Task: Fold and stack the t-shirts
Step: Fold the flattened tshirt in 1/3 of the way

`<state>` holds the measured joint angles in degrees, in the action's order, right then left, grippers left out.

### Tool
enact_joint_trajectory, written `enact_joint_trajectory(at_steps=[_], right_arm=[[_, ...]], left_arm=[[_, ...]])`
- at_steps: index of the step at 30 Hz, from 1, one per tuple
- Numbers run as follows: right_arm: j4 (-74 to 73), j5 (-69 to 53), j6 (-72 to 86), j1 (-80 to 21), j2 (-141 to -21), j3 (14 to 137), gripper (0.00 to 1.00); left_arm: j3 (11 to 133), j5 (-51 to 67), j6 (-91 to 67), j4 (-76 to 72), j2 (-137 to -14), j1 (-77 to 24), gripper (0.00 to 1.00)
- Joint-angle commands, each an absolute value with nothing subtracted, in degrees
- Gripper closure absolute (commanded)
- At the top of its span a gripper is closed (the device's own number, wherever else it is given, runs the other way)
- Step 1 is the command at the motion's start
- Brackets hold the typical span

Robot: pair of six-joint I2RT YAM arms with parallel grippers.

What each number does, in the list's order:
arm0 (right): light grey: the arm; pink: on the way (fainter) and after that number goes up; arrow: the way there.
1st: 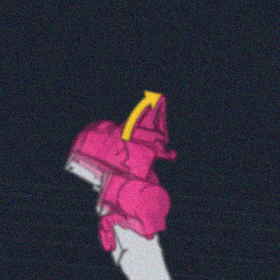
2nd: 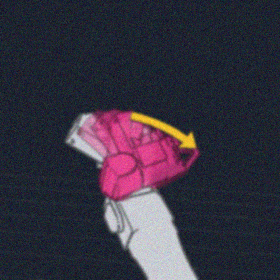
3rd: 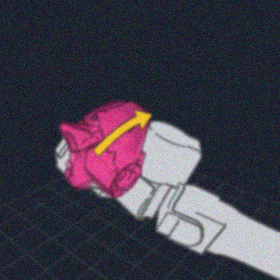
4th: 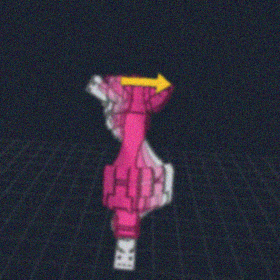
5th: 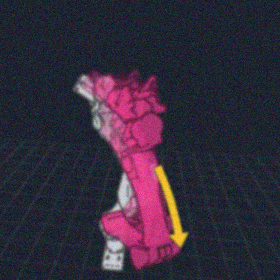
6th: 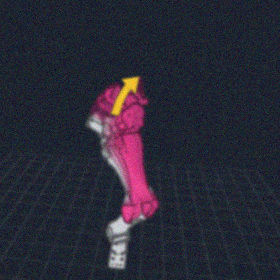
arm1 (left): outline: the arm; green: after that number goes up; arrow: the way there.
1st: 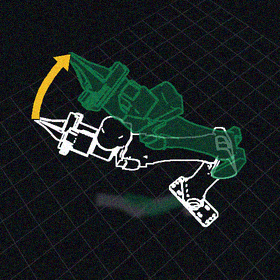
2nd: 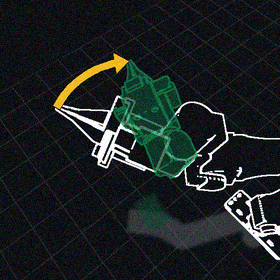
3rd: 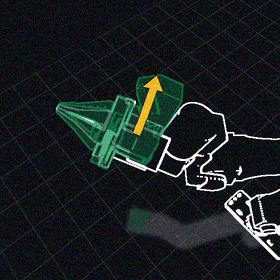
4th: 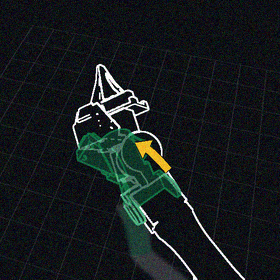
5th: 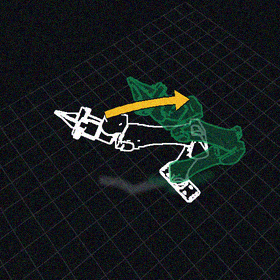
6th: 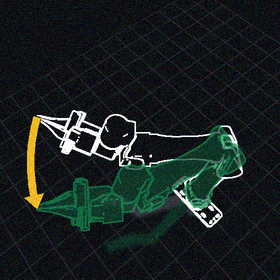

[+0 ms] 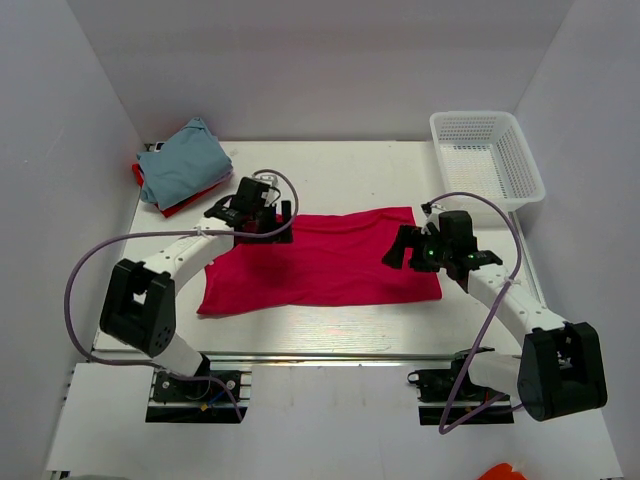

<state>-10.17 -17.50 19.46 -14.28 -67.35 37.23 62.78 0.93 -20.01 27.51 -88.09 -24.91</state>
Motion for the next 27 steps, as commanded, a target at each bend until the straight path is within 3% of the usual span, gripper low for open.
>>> enact_joint_trajectory(at_steps=[1, 7, 17, 27], right_arm=[[-8.53, -19.16, 18.37, -14.15, -67.76, 37.88, 0.1], [-8.96, -18.37, 18.28, -14.06, -67.5, 37.88, 0.1], [-9.93, -16.87, 17.93, -14.15, -68.03, 38.5, 0.1], [-9.76, -17.93, 17.84, -14.06, -70.75, 38.85, 0.1]], left_arm=[[62.4, -3.16, -21.01, 28.74, -90.61, -24.52, 0.05], [65.65, -1.94, -20.48, 29.88, -97.37, -24.52, 0.23], [66.88, 0.7, -19.95, 30.41, -100.55, -25.05, 0.77], [71.89, 2.02, -15.04, 30.94, -104.58, -26.71, 0.97]])
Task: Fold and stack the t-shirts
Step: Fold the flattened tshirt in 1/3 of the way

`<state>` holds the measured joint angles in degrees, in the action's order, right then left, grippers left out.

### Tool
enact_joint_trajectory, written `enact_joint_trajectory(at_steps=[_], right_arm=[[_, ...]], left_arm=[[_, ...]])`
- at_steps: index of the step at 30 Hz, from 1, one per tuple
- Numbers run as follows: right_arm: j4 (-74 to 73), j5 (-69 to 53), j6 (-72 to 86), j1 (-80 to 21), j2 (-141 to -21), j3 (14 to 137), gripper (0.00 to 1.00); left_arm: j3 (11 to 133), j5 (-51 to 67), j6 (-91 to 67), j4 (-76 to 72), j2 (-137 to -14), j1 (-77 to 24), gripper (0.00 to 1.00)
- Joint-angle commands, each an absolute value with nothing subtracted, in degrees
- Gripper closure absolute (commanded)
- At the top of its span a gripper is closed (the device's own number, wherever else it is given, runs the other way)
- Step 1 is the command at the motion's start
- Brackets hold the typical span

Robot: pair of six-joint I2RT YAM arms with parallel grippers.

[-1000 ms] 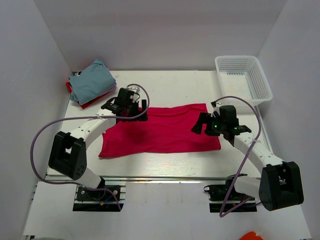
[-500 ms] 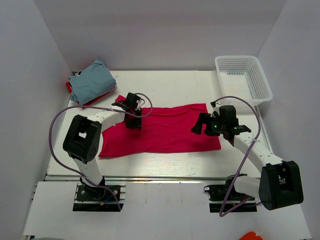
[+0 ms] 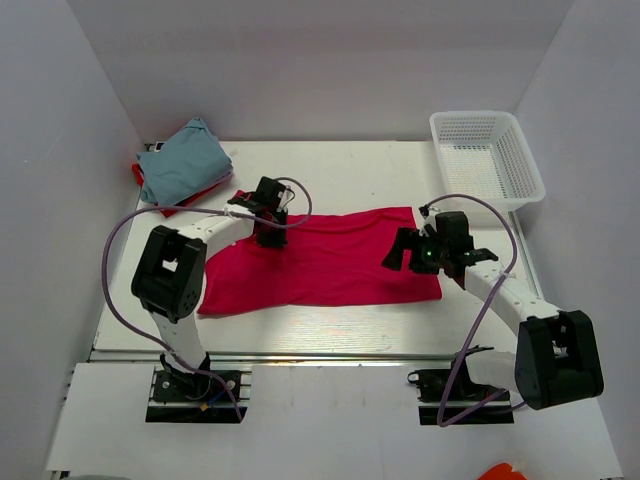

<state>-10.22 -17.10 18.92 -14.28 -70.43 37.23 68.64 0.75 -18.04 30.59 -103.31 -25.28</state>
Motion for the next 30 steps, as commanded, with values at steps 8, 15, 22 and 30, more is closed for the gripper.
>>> enact_joint_trajectory(at_steps=[8, 15, 22, 30], right_arm=[[-9.76, -17.84, 17.75, -14.15, -71.37, 39.2, 0.1], [-9.76, -17.84, 17.4, -14.15, -71.63, 39.02, 0.1], [-9.93, -18.28, 17.49, -14.33, -71.72, 38.94, 0.1], [-9.14, -20.3, 17.05, -14.24, -71.98, 38.58, 0.1]], left_arm=[[75.93, 2.02, -8.97, 32.6, -108.8, -29.18, 1.0], [78.93, 0.8, -5.98, 32.61, -112.14, -32.07, 1.0], [83.92, -3.5, -6.49, 35.05, -114.96, -32.61, 0.95], [83.94, -6.33, -10.55, 32.0, -111.36, -31.38, 0.18]])
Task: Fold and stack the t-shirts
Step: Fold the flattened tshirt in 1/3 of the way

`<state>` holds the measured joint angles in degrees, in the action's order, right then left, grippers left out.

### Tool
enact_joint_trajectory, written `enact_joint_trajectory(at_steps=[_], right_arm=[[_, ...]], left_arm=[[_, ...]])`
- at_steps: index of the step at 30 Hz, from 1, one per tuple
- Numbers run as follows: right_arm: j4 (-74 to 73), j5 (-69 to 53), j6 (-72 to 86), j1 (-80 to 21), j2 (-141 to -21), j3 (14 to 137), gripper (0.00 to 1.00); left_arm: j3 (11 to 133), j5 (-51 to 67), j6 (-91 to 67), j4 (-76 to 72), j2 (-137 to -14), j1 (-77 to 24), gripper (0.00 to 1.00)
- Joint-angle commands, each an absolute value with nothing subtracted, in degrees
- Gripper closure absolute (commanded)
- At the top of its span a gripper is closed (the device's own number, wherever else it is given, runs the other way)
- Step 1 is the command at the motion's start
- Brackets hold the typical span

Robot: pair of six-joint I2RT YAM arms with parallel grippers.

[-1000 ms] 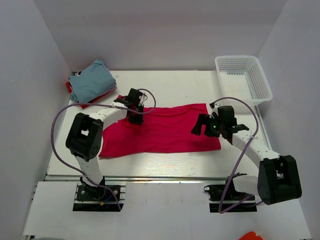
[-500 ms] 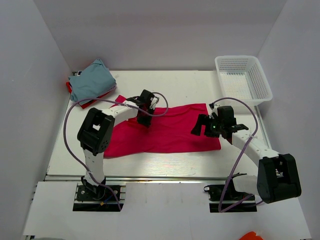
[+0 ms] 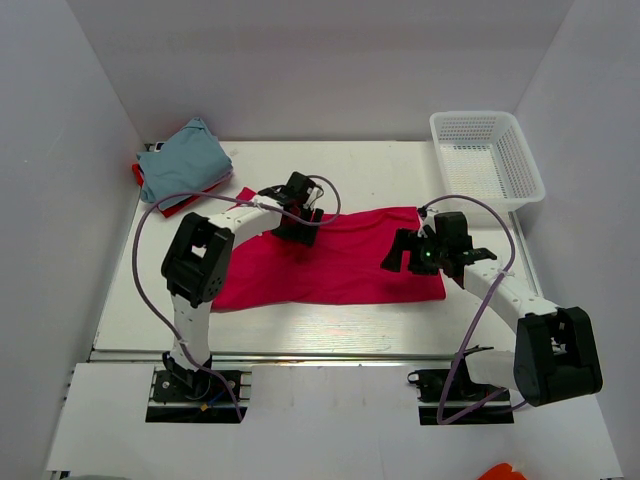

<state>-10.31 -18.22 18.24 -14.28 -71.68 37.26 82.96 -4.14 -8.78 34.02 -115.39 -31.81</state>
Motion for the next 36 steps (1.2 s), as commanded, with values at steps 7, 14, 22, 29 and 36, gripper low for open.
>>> enact_joint_trajectory(at_steps=[7, 14, 22, 29, 36], right_arm=[[-7.74, -21.79, 17.67, -14.33, -72.07, 37.62, 0.1], [-7.82, -22.59, 17.84, -14.33, -72.77, 37.35, 0.1], [-8.52, -22.68, 17.84, -14.33, -73.04, 37.26, 0.1], [-9.75, -20.75, 17.49, -14.24, -73.04, 37.44, 0.1], [-10.99, -18.11, 17.31, -14.24, -72.95, 38.32, 0.1]], left_arm=[[83.51, -4.93, -11.6, 31.46, -107.06, -31.38, 0.12], [75.33, -5.44, -13.09, 28.21, -97.58, -31.38, 0.04], [59.78, 0.69, -13.72, 17.35, -90.8, -31.38, 0.01], [60.11, 4.31, -13.1, 14.06, -95.52, -31.38, 0.01], [65.38, 1.76, -11.87, 15.38, -102.21, -30.85, 0.01]])
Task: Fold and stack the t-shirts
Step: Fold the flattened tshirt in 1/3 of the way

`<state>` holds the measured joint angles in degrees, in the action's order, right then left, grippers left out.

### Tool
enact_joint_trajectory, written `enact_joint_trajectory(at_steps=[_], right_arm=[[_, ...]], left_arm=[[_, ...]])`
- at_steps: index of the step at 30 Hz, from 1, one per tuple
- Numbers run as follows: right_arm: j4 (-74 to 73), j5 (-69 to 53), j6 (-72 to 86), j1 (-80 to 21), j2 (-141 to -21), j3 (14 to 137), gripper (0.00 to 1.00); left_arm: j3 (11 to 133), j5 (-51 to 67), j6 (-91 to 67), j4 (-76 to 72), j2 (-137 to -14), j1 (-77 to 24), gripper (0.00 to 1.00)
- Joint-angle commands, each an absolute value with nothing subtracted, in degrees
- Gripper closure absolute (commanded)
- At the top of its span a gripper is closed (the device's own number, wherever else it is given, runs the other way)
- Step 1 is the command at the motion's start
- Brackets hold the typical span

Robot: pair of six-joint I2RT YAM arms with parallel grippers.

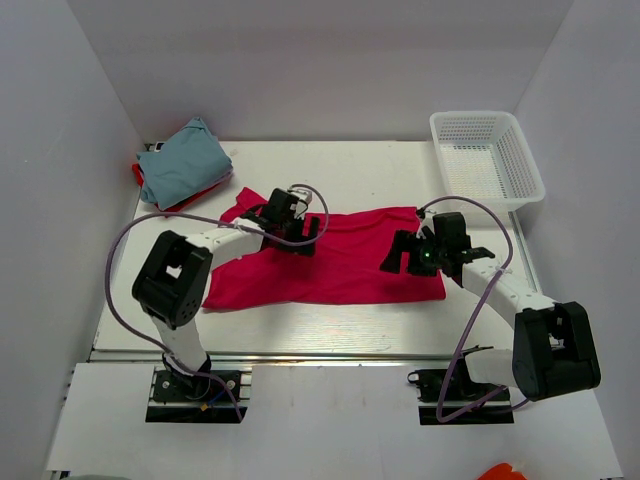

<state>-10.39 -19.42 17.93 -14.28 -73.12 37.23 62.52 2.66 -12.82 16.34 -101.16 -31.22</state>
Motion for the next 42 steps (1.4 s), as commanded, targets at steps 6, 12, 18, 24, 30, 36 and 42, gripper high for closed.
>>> enact_joint_trajectory(at_steps=[6, 12, 18, 24, 30, 36, 42], right_arm=[[-12.22, -16.7, 16.79, -14.24, -72.86, 39.2, 0.1], [-13.09, -14.25, 16.52, -14.32, -71.55, 39.99, 0.1], [-9.33, -10.29, 18.19, -14.15, -71.72, 44.2, 0.1], [-8.0, -9.32, 19.77, -14.06, -74.53, 48.78, 0.1], [-10.63, -10.2, 17.14, -14.15, -75.76, 51.06, 0.1], [-12.04, -7.21, 16.08, -14.15, -75.15, 52.11, 0.1], [-14.68, -5.45, 15.56, -14.24, -76.29, 53.97, 0.1]], left_arm=[[68.72, 2.89, -9.06, 12.31, -107.84, -29.71, 0.01], [72.6, 5.97, -6.69, 13.18, -110.13, -29.18, 0.02], [77.59, 1.52, -6.59, 16.42, -106.53, -28.65, 0.0], [80.95, -9.84, -13.27, 24.35, -104.86, -24.53, 0.0], [80.42, -10.37, -12.74, 25.66, -106.25, -17.33, 0.0], [82.88, -7.83, -12.22, 23.82, -112.04, -10.65, 0.0], [90.43, -2.21, -8.45, 21.8, -118.91, -7.38, 0.07]])
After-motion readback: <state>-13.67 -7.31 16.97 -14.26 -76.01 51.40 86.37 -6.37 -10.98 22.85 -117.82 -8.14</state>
